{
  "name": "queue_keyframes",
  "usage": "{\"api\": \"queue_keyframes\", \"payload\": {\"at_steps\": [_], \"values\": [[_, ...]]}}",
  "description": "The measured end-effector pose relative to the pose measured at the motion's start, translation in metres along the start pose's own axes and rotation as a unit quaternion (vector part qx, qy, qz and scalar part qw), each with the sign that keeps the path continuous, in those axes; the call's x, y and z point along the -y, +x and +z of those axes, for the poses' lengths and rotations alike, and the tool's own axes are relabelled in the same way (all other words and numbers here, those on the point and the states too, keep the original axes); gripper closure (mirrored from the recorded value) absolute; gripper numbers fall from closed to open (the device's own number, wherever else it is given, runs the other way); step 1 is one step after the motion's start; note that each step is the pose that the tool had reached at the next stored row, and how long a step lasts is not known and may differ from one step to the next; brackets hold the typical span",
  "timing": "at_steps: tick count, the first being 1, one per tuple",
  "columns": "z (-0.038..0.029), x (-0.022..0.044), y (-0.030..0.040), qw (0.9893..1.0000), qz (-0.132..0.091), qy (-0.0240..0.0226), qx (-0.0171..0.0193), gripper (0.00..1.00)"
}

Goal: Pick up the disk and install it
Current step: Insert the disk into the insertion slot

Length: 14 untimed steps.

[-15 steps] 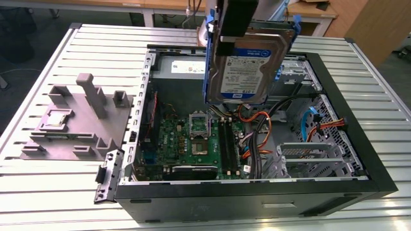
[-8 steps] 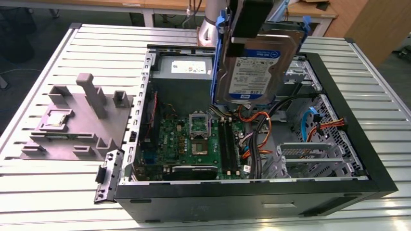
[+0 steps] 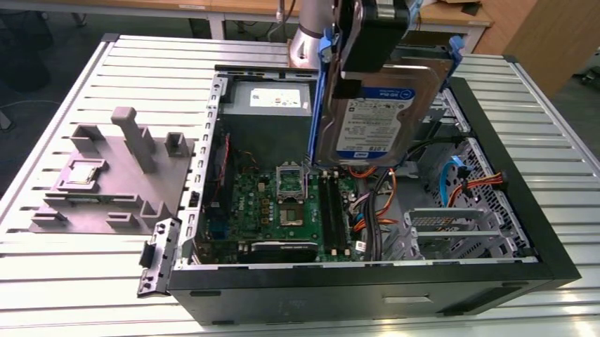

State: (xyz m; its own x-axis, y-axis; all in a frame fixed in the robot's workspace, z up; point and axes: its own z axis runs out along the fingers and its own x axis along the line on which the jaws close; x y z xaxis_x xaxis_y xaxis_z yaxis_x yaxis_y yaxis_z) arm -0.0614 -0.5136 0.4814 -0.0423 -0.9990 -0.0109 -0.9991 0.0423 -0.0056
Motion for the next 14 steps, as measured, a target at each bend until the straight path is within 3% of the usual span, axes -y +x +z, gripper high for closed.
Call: {"api": "queue_keyframes", "payload": {"at_steps": [6, 14], "values": [[0.0007, 0.0025, 0.0103, 1.0000, 0.000, 0.0001, -0.0006, 0.63], [0.0016, 0.0241, 0.0104, 1.0000, 0.000, 0.0001, -0.0006, 0.63]]}}
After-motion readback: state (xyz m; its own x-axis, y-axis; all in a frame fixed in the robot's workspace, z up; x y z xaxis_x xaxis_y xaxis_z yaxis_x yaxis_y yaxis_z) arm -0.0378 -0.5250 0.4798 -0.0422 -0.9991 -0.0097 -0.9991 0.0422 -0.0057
